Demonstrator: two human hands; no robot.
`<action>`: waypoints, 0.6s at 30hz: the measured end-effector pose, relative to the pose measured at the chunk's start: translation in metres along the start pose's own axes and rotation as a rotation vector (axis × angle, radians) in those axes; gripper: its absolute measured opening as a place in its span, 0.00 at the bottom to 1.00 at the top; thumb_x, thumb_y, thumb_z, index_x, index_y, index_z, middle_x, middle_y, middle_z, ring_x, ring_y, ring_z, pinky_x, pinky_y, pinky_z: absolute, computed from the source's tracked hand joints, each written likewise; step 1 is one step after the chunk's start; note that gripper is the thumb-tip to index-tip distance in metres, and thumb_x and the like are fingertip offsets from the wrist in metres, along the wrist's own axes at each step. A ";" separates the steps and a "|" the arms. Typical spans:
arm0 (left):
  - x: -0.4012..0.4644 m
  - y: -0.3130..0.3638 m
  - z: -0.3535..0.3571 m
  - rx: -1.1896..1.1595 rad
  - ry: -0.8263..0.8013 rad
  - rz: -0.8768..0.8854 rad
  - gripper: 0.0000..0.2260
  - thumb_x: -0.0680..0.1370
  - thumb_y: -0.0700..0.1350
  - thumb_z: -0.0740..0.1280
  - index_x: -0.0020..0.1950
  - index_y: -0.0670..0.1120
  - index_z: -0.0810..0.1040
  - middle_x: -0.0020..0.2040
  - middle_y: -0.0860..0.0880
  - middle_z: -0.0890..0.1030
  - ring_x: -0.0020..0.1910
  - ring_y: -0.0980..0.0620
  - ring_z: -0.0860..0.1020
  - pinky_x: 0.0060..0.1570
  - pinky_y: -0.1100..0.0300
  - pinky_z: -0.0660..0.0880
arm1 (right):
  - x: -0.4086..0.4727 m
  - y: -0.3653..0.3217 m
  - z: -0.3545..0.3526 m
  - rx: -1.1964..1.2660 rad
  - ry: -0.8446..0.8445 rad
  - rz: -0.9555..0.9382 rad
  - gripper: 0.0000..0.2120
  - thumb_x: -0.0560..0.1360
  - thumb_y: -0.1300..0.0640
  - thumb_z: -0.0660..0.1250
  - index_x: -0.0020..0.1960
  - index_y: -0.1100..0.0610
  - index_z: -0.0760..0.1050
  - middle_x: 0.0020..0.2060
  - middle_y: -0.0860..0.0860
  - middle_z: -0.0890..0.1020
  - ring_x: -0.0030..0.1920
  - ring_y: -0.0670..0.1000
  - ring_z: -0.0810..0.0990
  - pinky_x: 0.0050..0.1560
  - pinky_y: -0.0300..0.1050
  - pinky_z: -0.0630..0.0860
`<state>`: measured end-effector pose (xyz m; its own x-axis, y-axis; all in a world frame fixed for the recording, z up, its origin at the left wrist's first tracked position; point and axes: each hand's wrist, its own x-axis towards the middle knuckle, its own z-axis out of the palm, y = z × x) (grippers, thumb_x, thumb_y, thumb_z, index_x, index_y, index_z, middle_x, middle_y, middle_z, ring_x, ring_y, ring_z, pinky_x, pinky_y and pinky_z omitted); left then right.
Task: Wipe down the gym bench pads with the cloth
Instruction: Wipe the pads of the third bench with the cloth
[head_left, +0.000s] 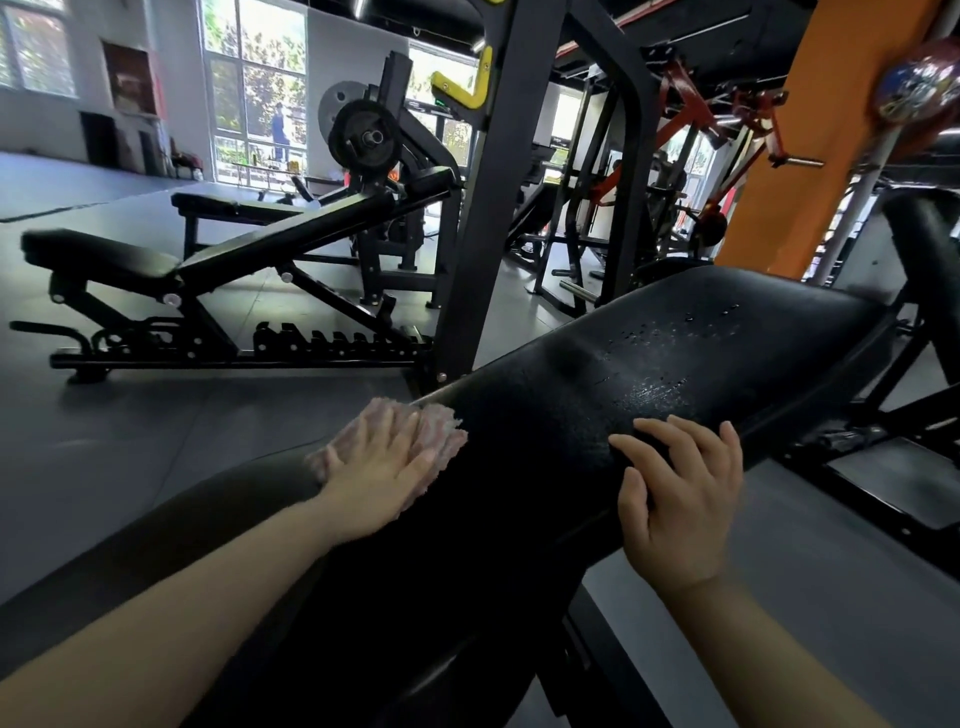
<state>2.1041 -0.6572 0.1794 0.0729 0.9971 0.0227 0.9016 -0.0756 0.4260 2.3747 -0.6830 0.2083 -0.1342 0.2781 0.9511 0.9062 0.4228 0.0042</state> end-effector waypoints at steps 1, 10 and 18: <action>-0.018 0.005 0.005 0.035 -0.021 0.041 0.35 0.72 0.70 0.32 0.75 0.55 0.33 0.75 0.51 0.30 0.73 0.46 0.30 0.70 0.36 0.37 | 0.000 0.000 0.001 0.001 0.009 0.002 0.18 0.72 0.55 0.56 0.44 0.59 0.84 0.46 0.56 0.83 0.56 0.56 0.72 0.68 0.58 0.57; 0.003 0.067 -0.007 0.087 -0.014 0.236 0.28 0.80 0.62 0.43 0.75 0.56 0.35 0.75 0.53 0.33 0.74 0.50 0.32 0.71 0.40 0.37 | 0.000 0.000 0.003 -0.003 0.014 -0.004 0.18 0.72 0.55 0.55 0.44 0.58 0.84 0.46 0.56 0.83 0.56 0.56 0.72 0.68 0.59 0.57; 0.120 0.093 -0.032 -0.138 0.063 0.115 0.33 0.75 0.66 0.47 0.76 0.53 0.54 0.74 0.46 0.63 0.71 0.42 0.62 0.68 0.39 0.58 | 0.000 0.003 0.008 0.003 0.043 -0.021 0.19 0.71 0.54 0.54 0.43 0.58 0.84 0.45 0.56 0.83 0.55 0.56 0.73 0.66 0.60 0.59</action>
<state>2.1829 -0.5445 0.2502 0.1416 0.9809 0.1334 0.8213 -0.1916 0.5374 2.3742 -0.6750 0.2055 -0.1361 0.2318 0.9632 0.9020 0.4310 0.0238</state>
